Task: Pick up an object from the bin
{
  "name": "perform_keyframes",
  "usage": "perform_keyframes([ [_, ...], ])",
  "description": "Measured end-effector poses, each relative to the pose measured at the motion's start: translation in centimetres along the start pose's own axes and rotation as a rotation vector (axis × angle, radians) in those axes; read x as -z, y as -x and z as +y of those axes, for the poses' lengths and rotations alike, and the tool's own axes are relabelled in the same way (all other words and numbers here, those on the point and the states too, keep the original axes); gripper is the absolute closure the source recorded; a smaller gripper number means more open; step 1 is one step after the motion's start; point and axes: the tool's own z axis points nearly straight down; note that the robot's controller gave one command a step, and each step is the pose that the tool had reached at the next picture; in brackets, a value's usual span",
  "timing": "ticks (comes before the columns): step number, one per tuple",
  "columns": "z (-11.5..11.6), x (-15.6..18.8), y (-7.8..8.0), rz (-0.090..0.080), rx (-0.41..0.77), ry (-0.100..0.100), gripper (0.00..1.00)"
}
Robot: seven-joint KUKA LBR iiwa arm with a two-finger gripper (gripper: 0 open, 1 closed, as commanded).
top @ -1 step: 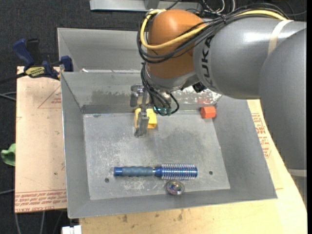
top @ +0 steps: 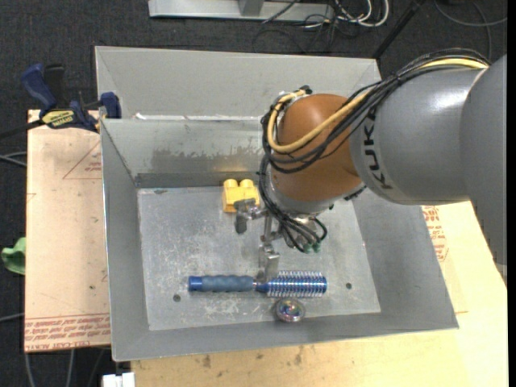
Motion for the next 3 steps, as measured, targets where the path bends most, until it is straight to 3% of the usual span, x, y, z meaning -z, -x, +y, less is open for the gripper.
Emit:
perform_keyframes([
  [1,-4.7,-0.6,-2.4,-0.004,0.092,-0.001,0.0],
  [2,-4.2,0.0,-2.5,-0.007,0.135,0.0,0.0],
  [3,-3.9,-7.4,-4.8,0.001,0.17,0.003,0.0],
])
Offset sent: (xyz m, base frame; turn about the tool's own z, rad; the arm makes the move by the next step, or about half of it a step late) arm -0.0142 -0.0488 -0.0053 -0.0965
